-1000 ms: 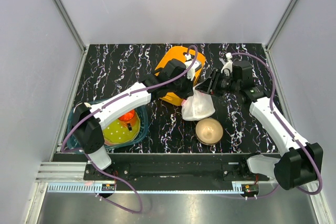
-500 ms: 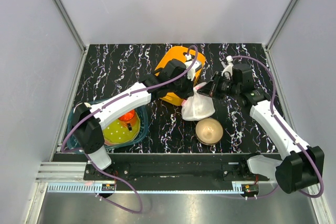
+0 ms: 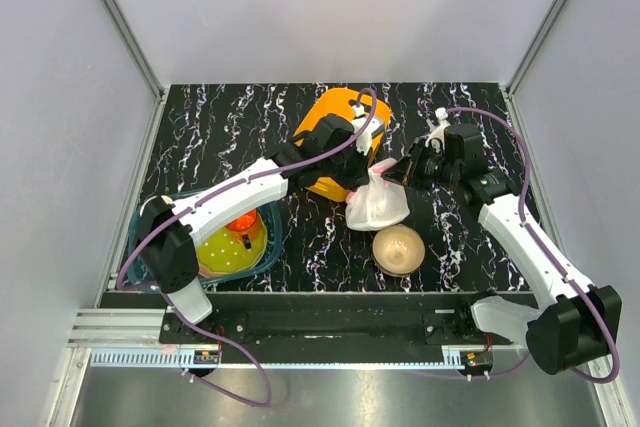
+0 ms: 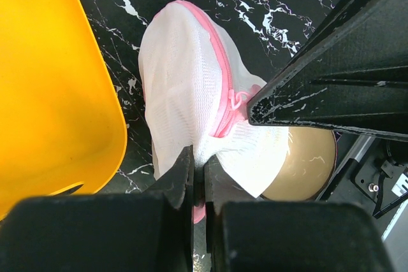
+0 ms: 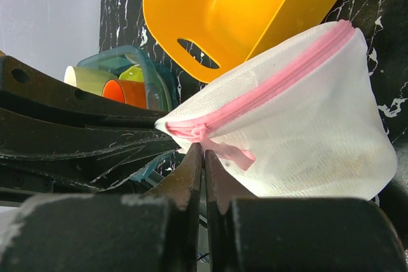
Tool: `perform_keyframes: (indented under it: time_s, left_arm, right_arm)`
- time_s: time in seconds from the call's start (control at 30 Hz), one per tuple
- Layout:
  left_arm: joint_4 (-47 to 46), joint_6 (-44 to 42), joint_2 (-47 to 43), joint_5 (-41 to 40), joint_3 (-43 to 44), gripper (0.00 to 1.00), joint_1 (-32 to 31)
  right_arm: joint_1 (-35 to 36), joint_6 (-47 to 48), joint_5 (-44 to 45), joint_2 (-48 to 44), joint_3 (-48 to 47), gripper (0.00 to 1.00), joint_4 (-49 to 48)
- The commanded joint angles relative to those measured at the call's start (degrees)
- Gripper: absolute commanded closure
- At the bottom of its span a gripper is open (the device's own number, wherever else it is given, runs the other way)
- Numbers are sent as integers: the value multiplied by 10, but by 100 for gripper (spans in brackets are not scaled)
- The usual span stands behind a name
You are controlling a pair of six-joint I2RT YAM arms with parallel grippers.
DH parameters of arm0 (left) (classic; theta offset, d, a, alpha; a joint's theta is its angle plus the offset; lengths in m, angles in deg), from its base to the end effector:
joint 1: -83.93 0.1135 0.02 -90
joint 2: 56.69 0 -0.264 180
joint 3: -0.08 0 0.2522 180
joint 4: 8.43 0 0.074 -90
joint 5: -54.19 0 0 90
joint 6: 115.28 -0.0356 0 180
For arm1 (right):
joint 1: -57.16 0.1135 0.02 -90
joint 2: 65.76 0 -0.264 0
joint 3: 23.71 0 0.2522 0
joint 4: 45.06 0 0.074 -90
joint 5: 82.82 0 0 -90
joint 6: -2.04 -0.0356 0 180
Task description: Unzip the laundry bag and remove the bra
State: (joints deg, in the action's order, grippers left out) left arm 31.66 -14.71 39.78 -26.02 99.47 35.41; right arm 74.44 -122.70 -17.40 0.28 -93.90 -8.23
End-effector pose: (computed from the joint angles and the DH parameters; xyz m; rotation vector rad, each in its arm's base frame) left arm 0.2528 -0.2951 0.3228 0.8454 2.1560 -0.7391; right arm 0.2380 0.0895 0.3156 0.0761 2.2469 0.9722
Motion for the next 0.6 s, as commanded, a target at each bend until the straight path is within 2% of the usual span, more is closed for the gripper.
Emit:
perform_keyframes:
  time_s: [0.0, 0.13, 0.27, 0.4, 0.57]
  left_arm:
    - [-30, 7, -31, 23, -7, 100, 5]
    - [-29, 7, -33, 21, -12, 100, 5]
    - [-29, 5, -35, 18, -15, 100, 5]
    - [-29, 2, -39, 16, -20, 100, 5]
    - [-31, -3, -44, 26, -31, 100, 5]
  right_arm:
    - [3, 13, 21, -7, -17, 91, 6]
    - [3, 16, 20, 0, -26, 100, 4]
    - [3, 22, 37, -5, -27, 100, 6]
    - [-2, 39, 94, -21, -23, 100, 30]
    - [-58, 63, 104, -28, 7, 100, 51]
